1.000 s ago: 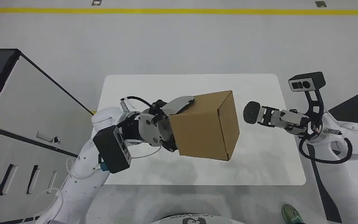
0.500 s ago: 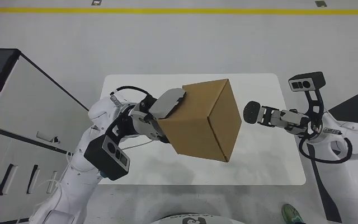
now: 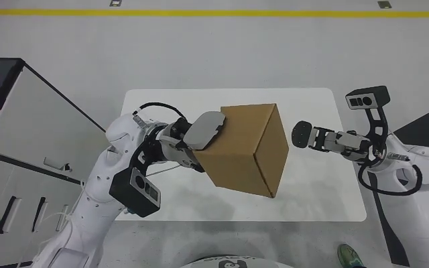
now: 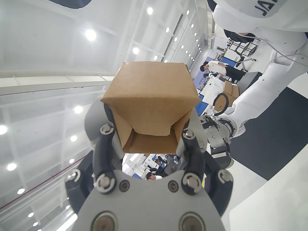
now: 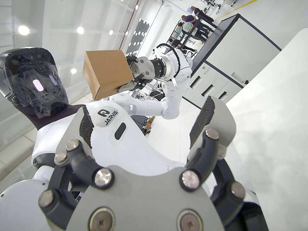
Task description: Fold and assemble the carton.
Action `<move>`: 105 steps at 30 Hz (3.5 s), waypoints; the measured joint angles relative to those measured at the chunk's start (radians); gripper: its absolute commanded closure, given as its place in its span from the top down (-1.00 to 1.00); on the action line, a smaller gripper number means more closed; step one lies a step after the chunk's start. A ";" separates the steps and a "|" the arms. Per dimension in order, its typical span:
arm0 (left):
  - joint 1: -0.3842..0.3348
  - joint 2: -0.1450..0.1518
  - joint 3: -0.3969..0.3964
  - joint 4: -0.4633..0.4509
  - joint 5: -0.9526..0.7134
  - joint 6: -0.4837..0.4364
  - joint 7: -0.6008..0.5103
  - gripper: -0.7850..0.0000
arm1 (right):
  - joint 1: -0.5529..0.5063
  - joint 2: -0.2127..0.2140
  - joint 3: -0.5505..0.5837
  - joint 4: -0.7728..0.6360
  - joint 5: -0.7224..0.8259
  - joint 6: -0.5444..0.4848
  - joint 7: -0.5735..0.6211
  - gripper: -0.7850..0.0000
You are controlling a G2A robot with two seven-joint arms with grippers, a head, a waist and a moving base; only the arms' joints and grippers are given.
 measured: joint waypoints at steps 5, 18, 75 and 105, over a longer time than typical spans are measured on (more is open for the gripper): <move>-0.001 0.000 0.001 0.000 0.000 0.002 0.002 -1.00 | 0.000 0.000 0.000 0.000 0.000 0.000 0.000 1.00; -0.012 -0.008 0.022 -0.008 0.005 0.155 0.045 -1.00 | 0.000 0.000 0.000 0.000 0.000 0.000 0.000 1.00; 0.238 -0.009 0.023 -0.026 -0.368 0.142 -0.301 -1.00 | 0.000 0.000 0.000 0.000 0.000 0.000 0.000 1.00; 0.374 -0.030 0.096 -0.062 -0.737 0.042 -0.355 -1.00 | 0.000 0.000 0.000 0.000 0.000 0.000 0.000 1.00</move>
